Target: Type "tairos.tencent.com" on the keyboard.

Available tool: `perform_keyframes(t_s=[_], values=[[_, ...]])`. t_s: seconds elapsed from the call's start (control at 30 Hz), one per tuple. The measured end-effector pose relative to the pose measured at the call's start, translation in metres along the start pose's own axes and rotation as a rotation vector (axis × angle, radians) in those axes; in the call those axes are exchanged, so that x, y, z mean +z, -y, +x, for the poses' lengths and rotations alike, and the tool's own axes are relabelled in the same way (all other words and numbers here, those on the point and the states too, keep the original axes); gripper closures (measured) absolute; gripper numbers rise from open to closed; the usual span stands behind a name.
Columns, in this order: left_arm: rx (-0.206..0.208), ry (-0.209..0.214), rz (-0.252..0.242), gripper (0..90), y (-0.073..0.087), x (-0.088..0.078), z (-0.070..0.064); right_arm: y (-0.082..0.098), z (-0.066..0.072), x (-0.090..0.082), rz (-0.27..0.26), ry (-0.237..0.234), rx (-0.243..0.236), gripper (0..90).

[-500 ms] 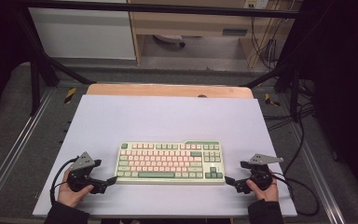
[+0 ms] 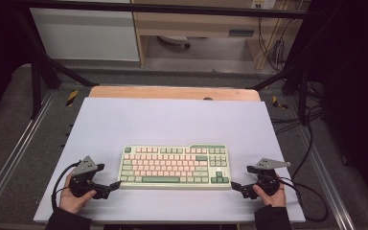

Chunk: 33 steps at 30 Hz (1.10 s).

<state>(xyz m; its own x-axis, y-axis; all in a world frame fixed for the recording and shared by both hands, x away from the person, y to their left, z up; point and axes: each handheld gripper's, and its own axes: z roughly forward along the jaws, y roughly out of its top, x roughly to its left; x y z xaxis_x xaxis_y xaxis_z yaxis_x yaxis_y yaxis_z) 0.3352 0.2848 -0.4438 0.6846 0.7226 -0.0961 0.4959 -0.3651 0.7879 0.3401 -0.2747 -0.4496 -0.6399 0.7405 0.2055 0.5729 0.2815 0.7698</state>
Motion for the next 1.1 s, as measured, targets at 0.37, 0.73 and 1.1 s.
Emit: perform_keyframes(t_s=[0.37, 0.73, 1.1], values=[[0.0, 0.001, 0.002, 3.7, -0.006, 0.001, -0.006, 0.0, 0.0, 0.0, 0.001, 0.0, 0.0, 0.5], [0.002, 0.011, -0.005, 6.7, -0.016, 0.002, -0.016, 0.0, 0.0, 0.0, 0.009, -0.001, -0.002, 0.5], [0.0, -0.004, -0.024, 20.4, -0.029, 0.007, -0.03, 0.0, 0.0, 0.001, 0.009, -0.002, -0.001, 0.5]])
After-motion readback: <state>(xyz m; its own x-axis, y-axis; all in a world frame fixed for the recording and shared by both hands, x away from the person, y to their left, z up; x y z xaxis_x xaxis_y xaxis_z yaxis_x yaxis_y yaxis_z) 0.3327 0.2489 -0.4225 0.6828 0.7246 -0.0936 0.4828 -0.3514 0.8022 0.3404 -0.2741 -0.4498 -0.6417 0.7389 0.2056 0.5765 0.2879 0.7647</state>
